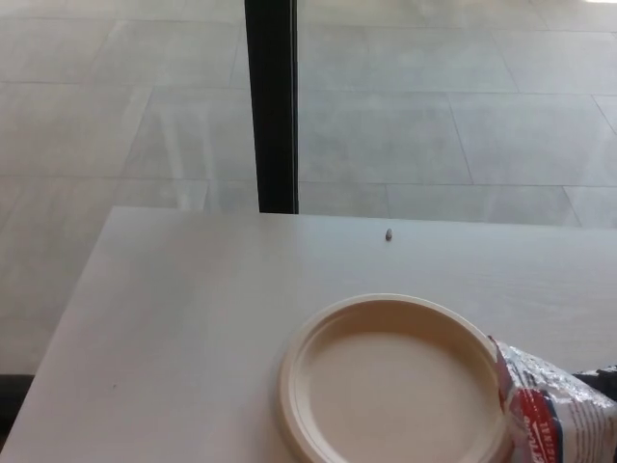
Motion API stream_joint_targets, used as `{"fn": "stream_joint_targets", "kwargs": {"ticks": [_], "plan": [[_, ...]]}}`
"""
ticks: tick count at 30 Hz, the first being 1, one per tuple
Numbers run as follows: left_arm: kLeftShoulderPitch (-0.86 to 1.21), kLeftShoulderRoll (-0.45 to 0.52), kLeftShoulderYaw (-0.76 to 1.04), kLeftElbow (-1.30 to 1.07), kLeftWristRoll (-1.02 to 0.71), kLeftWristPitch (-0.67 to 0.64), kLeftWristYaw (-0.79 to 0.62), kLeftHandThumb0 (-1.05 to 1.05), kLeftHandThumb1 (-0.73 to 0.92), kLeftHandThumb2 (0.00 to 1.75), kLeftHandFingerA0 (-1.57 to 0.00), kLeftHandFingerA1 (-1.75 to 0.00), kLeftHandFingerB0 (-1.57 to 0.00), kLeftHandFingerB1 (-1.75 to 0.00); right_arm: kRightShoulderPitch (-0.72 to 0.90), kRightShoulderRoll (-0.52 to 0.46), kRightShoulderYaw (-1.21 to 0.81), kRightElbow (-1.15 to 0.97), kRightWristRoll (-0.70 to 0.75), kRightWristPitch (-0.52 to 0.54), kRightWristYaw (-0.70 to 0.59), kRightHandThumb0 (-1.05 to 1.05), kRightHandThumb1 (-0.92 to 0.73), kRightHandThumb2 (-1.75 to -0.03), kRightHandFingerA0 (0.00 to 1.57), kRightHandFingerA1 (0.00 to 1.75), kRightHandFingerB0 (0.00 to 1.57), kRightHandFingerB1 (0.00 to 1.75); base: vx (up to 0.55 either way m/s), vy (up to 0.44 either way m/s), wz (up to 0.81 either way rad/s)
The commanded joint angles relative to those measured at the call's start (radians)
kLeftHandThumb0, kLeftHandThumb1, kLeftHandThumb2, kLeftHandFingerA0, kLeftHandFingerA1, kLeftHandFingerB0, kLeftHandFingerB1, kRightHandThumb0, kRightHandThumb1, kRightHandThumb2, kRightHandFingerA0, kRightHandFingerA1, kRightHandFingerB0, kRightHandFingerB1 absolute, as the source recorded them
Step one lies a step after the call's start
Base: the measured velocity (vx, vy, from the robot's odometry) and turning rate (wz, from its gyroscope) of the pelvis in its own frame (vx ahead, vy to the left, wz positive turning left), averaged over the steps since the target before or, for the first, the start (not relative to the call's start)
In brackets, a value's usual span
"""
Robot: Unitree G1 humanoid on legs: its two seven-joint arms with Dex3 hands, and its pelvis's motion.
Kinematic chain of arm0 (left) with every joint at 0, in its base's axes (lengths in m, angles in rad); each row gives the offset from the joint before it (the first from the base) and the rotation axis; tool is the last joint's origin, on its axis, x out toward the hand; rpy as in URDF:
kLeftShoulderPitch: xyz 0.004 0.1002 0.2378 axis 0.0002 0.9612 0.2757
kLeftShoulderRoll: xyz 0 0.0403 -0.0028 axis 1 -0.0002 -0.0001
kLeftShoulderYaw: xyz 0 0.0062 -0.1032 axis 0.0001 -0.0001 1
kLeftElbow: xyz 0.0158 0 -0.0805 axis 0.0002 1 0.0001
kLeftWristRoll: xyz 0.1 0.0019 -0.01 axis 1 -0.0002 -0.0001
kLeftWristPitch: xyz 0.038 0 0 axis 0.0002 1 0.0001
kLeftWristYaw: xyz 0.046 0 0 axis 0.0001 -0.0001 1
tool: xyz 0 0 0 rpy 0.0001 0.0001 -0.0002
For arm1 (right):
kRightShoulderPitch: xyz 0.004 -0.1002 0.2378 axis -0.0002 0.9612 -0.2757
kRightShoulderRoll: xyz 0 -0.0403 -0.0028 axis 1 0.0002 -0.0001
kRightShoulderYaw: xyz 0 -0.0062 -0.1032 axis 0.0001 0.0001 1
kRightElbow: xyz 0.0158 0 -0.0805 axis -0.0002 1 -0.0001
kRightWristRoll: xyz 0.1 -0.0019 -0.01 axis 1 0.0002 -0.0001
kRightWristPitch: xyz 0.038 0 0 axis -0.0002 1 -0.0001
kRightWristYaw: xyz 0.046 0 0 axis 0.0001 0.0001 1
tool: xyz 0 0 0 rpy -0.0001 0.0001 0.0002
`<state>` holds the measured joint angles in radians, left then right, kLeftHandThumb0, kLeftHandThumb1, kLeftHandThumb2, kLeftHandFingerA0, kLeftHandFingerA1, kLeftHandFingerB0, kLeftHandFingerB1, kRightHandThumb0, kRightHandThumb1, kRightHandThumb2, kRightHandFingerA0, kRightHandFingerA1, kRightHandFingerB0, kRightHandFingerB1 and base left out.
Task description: The robot uses its right hand to pick up a bag of sunflower seeds kept in the middle of the desk and tilts it over a plate kept next to it to pour out a few seeds and then puts the bag of seeds back on the desk
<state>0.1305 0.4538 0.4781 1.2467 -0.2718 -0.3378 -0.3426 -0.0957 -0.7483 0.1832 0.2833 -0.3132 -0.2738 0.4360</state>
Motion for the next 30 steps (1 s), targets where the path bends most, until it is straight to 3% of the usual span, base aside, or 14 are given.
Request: {"fn": "stream_joint_targets", "kwargs": {"ticks": [1,6,11,12,13,14,15,18,22,23,24,25,26,30], "plan": [[0.004,0.006,-0.005,0.003,0.013,-0.036,0.021,-0.68,0.73,0.62,-0.41,-0.6,-0.4,-0.42,-0.003,-0.021,0.066,-0.015,-0.156,0.033,-0.025,-0.34,-0.32,-0.62,0.02,0.51,0.0,0.14,0.0,0.0,0.0],[0.01,0.007,-0.011,0.007,0.019,-0.043,0.028,-0.68,0.74,0.62,-0.42,-0.58,-0.41,-0.42,-0.019,-0.033,0.107,-0.028,-0.207,0.116,0.017,-0.34,-0.34,-0.59,0.04,0.53,0.0,0.11,0.0,0.0,0.0],[0.007,0.006,-0.019,0.021,0.023,-0.036,0.035,-0.69,0.72,0.62,-0.42,-0.56,-0.45,-0.41,0.011,-0.058,0.136,0.014,-0.336,0.004,-0.211,-0.29,-0.41,-0.55,0.8,0.96,0.04,0.31,0.0,0.0,0.0],[0.005,0.007,-0.021,0.021,0.025,-0.033,0.042,-0.68,0.71,0.62,-0.43,-0.56,-0.45,-0.42,0.013,-0.056,0.136,0.017,-0.344,0.002,-0.232,-0.28,-0.45,-0.53,0.86,1.19,0.06,0.38,0.0,0.0,0.0],[0.004,0.008,-0.028,0.019,0.03,-0.035,0.046,-0.67,0.72,0.62,-0.44,-0.57,-0.46,-0.43,0.021,-0.05,0.139,0.031,-0.379,-0.003,-0.314,-0.22,-0.32,-0.82,0.99,1.18,0.0,0.48,0.0,0.0,0.0],[0.005,0.008,-0.03,0.014,0.029,-0.034,0.045,-0.66,0.72,0.62,-0.42,-0.56,-0.43,-0.43,0.02,-0.05,0.146,0.05,-0.402,-0.025,-0.371,-0.23,-0.52,-0.55,0.85,1.55,0.17,0.38,0.0,0.0,0.0],[0.012,0.007,-0.036,0.01,0.033,-0.045,0.04,-0.67,0.73,0.62,-0.41,-0.56,-0.43,-0.43,0.016,-0.051,0.16,0.087,-0.441,-0.059,-0.467,-0.19,-0.59,-0.6,0.84,1.63,0.25,0.43,0.0,0.0,0.0],[0.017,0.006,-0.035,0.011,0.028,-0.051,0.033,-0.67,0.72,0.62,-0.41,-0.56,-0.44,-0.42,0.017,-0.055,0.171,0.103,-0.462,-0.07,-0.51,-0.17,-0.69,-0.62,0.83,1.67,0.31,0.44,0.0,0.0,0.0],[0.019,0.005,-0.048,0.016,0.037,-0.046,0.034,-0.65,0.72,0.62,-0.42,-0.53,-0.44,-0.41,0.016,-0.057,0.194,0.113,-0.492,-0.059,-0.551,-0.25,-0.66,-0.62,0.89,1.7,0.92,0.75,0.0,0.0,0.0],[0.016,0.004,-0.049,0.023,0.036,-0.044,0.033,-0.65,0.72,0.62,-0.42,-0.54,-0.44,-0.41,0.016,-0.052,0.196,0.123,-0.488,-0.06,-0.561,-0.28,-0.62,-0.59,0.86,1.74,0.95,0.77,0.0,0.0,0.0],[0.023,0.004,-0.056,0.016,0.043,-0.054,0.038,-0.63,0.73,0.62,-0.41,-0.55,-0.45,-0.42,0.017,-0.046,0.199,0.14,-0.496,-0.077,-0.61,-0.33,-0.49,-0.9,1.18,1.35,0.89,1.09,0.0,0.0,0.0],[0.027,0.003,-0.058,0.011,0.044,-0.058,0.037,-0.64,0.73,0.62,-0.41,-0.55,-0.46,-0.43,0.021,-0.038,0.193,0.151,-0.477,-0.09,-0.62,-0.18,-0.61,-0.85,1.13,1.65,0.83,1.32,0.0,0.0,0.0],[0.028,0.003,-0.058,0.008,0.041,-0.058,0.034,-0.66,0.73,0.62,-0.41,-0.57,-0.47,-0.44,0.025,-0.032,0.187,0.152,-0.459,-0.088,-0.61,-0.22,-0.7,-0.81,0.86,1.75,0.72,1.54,0.0,0.0,0.0],[0.03,0.004,-0.06,0.005,0.036,-0.057,0.033,-0.66,0.72,0.62,-0.41,-0.57,-0.47,-0.44,0.022,-0.023,0.187,0.18,-0.449,-0.114,-0.663,-0.18,-0.62,-1.0,0.88,1.75,0.74,1.6,0.0,0.0,0.0]]}}
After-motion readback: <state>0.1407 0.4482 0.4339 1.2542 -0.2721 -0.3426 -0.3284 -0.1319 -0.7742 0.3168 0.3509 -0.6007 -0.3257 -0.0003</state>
